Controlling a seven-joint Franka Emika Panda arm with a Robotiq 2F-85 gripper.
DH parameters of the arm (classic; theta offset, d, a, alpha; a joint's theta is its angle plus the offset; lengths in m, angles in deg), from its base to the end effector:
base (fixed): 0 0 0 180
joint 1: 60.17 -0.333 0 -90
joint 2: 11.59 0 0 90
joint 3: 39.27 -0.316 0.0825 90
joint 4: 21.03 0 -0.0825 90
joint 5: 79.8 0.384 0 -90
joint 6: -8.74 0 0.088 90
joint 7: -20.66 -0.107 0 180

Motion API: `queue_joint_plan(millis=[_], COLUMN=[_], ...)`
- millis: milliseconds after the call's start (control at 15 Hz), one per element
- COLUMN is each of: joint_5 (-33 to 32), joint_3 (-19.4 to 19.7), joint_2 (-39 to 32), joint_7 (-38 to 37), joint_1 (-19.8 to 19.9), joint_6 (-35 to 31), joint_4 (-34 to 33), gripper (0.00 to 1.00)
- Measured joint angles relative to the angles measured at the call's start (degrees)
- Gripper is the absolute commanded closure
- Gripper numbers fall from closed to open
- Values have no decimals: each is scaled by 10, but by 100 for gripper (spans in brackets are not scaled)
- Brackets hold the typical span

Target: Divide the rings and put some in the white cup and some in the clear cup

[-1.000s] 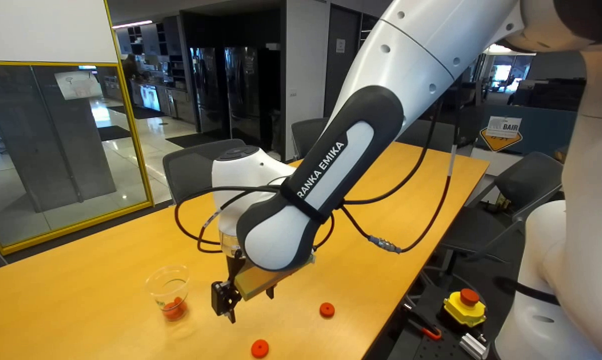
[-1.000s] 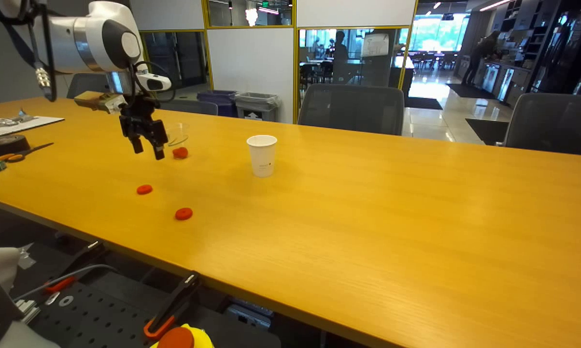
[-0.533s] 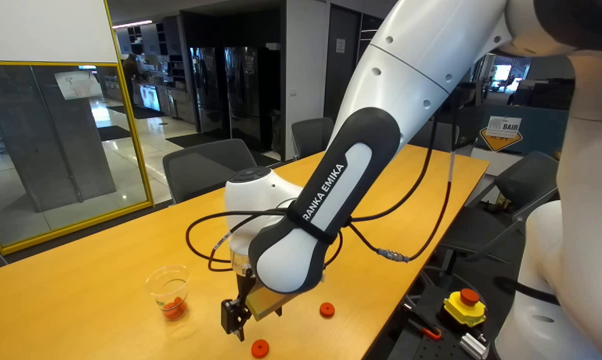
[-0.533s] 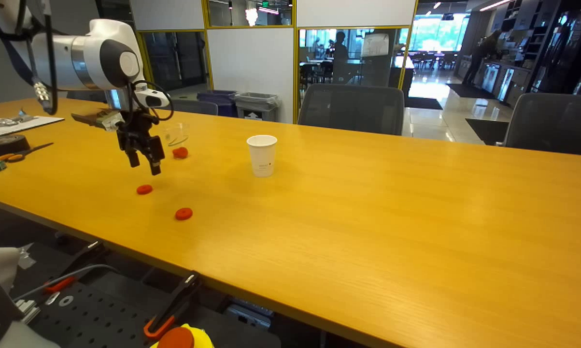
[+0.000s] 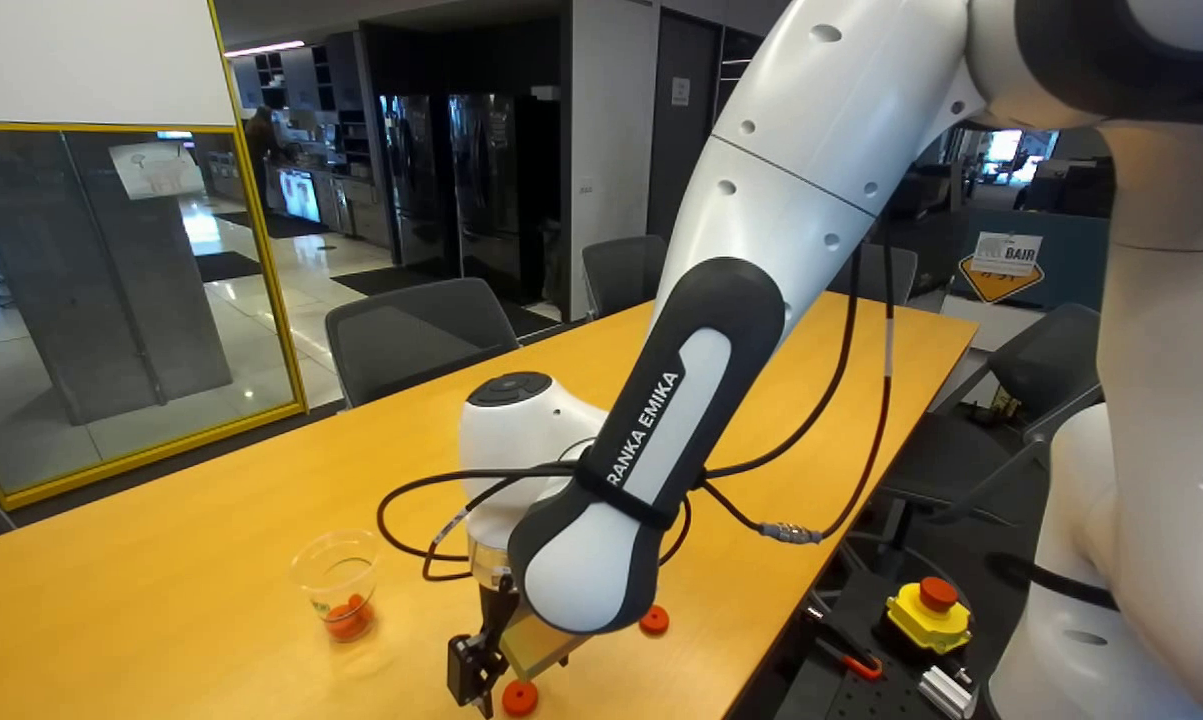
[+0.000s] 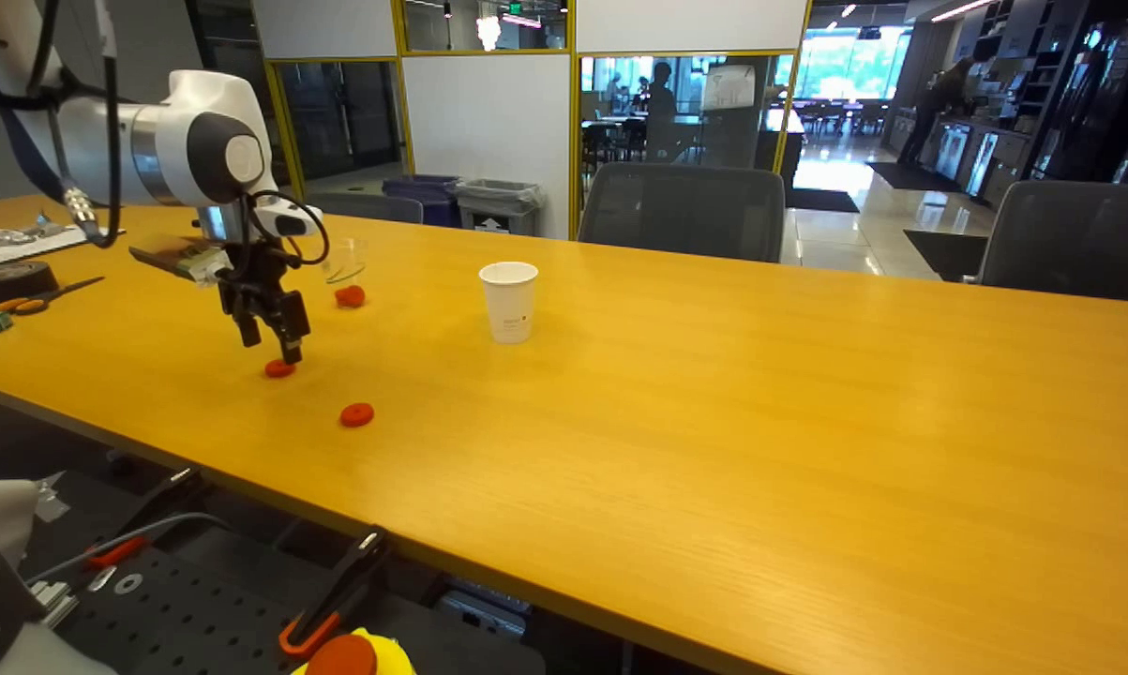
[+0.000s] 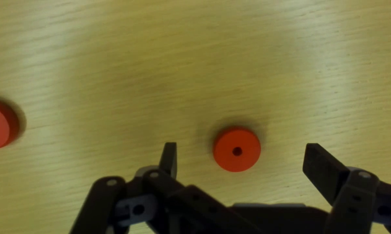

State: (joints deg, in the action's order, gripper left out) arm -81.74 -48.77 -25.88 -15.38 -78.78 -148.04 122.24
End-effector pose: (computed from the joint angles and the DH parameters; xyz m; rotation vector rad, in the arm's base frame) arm 0.4103 0.2247 0.1889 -3.1182 0.1749 0.0356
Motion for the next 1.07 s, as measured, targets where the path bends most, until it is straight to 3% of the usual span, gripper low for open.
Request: queue_joint_plan(millis=[1067], joint_5=[22], joint_3=[2], joint_2=[-29], joint_7=[15], joint_1=[0], joint_6=[-31], joint_4=[0], gripper=[0])
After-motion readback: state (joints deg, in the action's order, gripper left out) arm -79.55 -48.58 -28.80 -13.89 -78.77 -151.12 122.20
